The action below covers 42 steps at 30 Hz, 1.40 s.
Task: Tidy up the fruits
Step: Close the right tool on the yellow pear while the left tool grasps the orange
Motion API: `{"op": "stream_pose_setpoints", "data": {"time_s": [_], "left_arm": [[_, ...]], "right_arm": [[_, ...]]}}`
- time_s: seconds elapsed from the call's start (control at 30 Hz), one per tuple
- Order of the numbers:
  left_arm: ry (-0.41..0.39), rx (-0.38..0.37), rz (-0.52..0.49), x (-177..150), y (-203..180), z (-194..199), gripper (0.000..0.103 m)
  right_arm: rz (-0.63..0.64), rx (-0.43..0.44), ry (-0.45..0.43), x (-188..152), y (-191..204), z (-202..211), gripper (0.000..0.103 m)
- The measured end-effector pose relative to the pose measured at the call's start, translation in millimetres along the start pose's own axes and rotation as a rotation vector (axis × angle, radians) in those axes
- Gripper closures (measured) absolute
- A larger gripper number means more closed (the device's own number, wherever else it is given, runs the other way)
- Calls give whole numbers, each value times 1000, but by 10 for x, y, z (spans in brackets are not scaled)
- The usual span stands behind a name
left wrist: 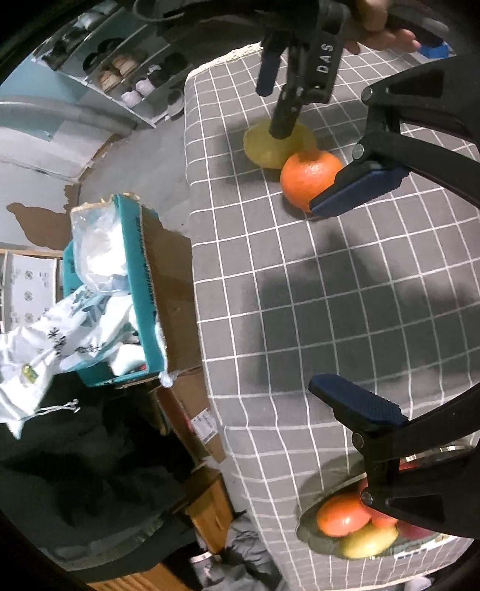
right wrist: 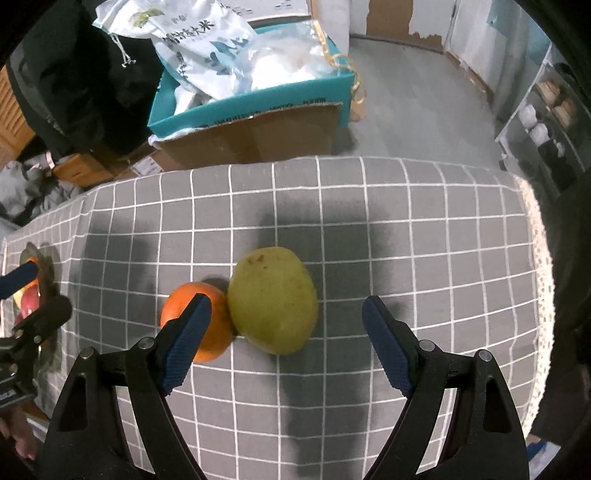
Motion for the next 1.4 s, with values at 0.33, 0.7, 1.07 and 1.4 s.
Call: {"op": "stream_pose_setpoints", "data": {"time_s": [0.33,0.7,1.07,1.4], "left_arm": [[35,-28,26,-23,-56,-231,15],[38,-58,7,-3,-224,-273,15],[56,-114,-17,-51,-568,-301,15],[93,-159,-59,-155,-997,-449,15]], "right_arm": [[-26,24,28,-73,-8,-216,19],[20,34,26,-96,89,-246,39],[-12,-49,-21,-136,-317,5,39],[-97,-35,-4,-371,-712,-11,39]]}}
Point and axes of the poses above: each gripper's, at about its wrist camera, not at the fingertips, and z roughly against the way its jaws point, y to its left, x to its top, the point moved 9 cm from there along -z, roughly the way its jaws point, and after that the axes turned 8 degrees about -y, right-handed, at the moved point
